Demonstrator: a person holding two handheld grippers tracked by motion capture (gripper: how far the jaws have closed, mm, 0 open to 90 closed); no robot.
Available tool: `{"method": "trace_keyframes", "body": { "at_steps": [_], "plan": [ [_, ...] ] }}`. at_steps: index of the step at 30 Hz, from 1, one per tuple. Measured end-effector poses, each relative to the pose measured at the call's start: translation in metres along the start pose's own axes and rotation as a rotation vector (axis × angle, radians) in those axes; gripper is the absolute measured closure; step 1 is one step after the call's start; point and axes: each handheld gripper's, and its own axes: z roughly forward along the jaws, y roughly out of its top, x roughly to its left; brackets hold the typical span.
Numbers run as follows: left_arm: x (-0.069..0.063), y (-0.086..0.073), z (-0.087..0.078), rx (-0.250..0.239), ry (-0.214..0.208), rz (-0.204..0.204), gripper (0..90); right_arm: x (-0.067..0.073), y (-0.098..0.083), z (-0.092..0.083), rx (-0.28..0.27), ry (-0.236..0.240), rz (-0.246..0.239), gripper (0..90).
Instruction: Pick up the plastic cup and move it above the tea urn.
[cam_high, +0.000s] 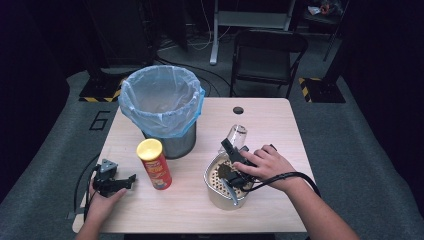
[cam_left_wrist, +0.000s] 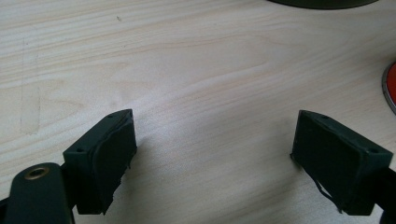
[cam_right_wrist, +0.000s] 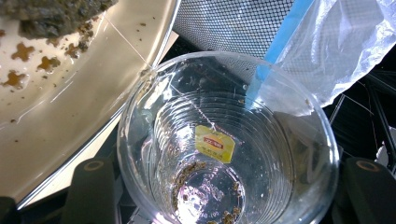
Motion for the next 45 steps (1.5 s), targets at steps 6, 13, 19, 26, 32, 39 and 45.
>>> {"method": "trace_keyframes", "body": {
  "at_steps": [6, 13, 19, 26, 32, 39, 45],
  "plan": [
    [0.000, 0.000, 0.000, 0.000, 0.000, 0.000, 13.3, -0.003, 0.000, -0.001, 0.001, 0.016, -0.062, 33.7],
    [0.000, 0.000, 0.000, 0.001, 0.000, 0.001, 13.3, 0.009, 0.006, 0.000, -0.022, -0.033, 0.162, 33.5],
    [0.000, 0.000, 0.000, 0.001, 0.000, 0.001, 13.3, 0.000, 0.002, -0.002, -0.008, -0.008, 0.014, 33.4],
    [0.000, 0.000, 0.000, 0.001, 0.000, 0.001, 13.3, -0.003, 0.000, -0.004, -0.005, 0.005, -0.027, 33.2],
    [0.000, 0.000, 0.000, 0.001, 0.001, 0.001, 13.3, -0.002, 0.000, -0.005, -0.005, -0.008, 0.003, 33.1],
    [0.000, 0.000, 0.000, 0.002, 0.000, 0.002, 13.3, 0.000, 0.000, -0.005, -0.007, -0.013, 0.016, 33.1],
    [0.000, 0.000, 0.000, 0.001, 0.000, 0.001, 13.3, 0.000, 0.000, -0.005, -0.007, -0.016, 0.014, 33.1]
  ]
}}
